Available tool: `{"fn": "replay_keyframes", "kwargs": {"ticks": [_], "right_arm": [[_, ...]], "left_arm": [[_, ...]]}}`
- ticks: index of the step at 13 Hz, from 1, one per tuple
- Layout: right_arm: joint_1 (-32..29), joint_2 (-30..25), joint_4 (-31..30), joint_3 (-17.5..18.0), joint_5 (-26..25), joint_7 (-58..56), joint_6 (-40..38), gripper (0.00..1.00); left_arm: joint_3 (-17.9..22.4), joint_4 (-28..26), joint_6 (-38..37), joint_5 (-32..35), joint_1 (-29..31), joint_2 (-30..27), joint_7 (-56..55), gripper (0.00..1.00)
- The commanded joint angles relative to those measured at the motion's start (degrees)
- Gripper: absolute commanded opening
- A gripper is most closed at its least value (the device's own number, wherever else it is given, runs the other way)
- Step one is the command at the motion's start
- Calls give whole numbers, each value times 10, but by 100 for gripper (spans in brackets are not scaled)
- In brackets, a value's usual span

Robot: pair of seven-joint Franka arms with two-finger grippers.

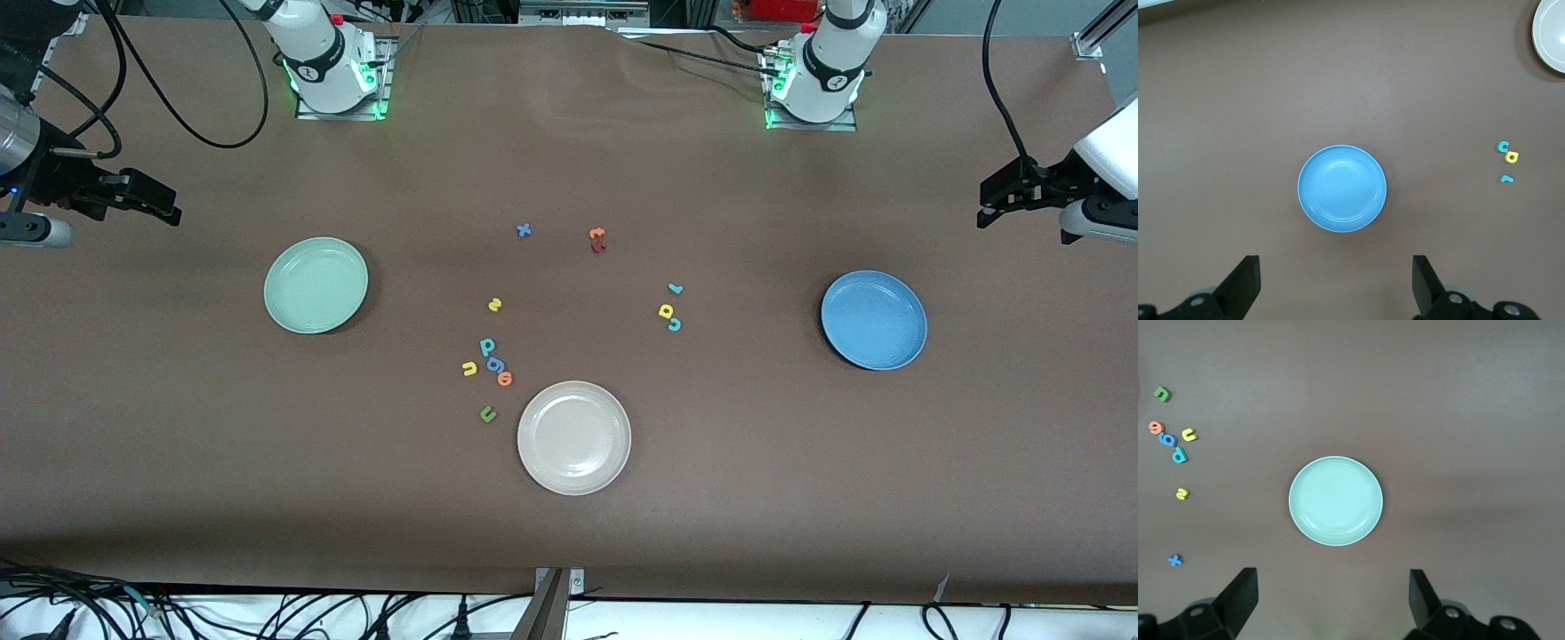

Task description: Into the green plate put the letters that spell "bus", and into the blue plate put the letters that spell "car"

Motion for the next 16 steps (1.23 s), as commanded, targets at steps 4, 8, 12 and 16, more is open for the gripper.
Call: {"fn": "replay_keyframes", "kwargs": {"ticks": [4, 8, 12, 16], "right_arm": [[6, 1, -7, 2, 8, 6, -19, 100], [41, 10, -6, 2, 7, 22, -6, 100], [112, 35, -9, 3, 3, 117, 17, 100], [207, 103, -9, 3, 1, 265, 70, 100]], "left_arm": [[-1, 8, -8, -6, -1, -1, -42, 100], [-1, 8, -9, -6, -1, -1, -42, 100], [-1, 8, -9, -6, -1, -1, -43, 100], [-1, 8, -8, -7, 0, -1, -43, 100]]}}
